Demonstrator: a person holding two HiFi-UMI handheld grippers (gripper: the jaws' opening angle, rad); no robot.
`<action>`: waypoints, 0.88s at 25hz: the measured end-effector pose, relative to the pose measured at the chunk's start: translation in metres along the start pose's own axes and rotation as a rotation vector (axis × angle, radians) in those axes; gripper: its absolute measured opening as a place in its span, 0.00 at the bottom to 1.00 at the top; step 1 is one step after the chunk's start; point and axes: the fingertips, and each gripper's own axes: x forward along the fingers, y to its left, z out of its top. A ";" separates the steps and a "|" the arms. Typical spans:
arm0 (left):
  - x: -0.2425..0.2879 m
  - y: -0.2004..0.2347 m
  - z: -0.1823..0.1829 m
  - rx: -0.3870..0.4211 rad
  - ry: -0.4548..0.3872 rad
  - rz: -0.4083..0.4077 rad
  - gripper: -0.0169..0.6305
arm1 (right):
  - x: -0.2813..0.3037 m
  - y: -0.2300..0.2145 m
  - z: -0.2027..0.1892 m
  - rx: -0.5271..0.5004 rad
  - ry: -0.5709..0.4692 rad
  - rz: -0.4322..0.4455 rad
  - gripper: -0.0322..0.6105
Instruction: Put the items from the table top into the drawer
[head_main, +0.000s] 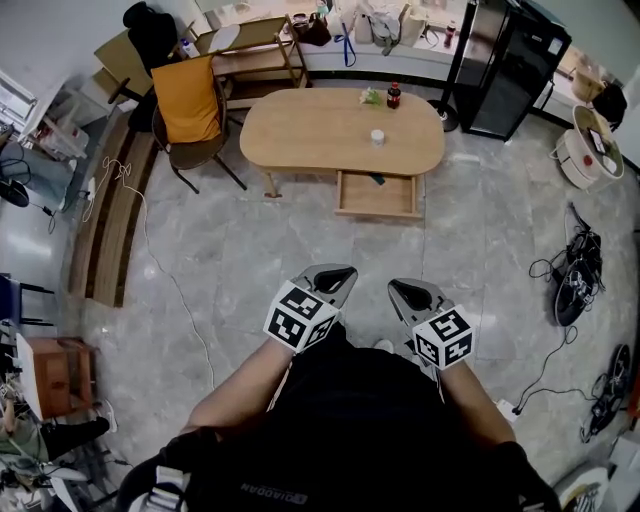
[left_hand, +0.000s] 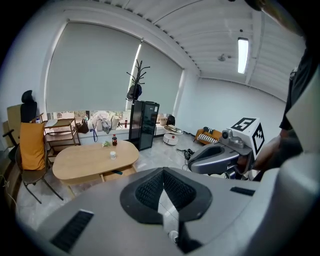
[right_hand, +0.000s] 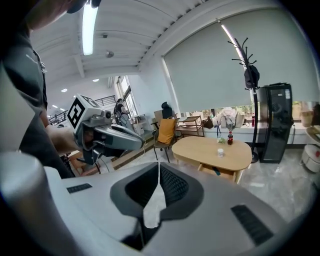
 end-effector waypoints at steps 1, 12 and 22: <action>0.000 0.012 0.006 0.001 -0.004 -0.002 0.03 | 0.010 -0.001 0.006 -0.005 0.008 0.001 0.06; -0.004 0.138 0.047 0.024 -0.041 -0.045 0.03 | 0.115 -0.009 0.066 -0.070 0.059 -0.049 0.06; -0.006 0.218 0.040 -0.008 -0.010 -0.038 0.03 | 0.173 -0.037 0.097 -0.049 0.057 -0.115 0.06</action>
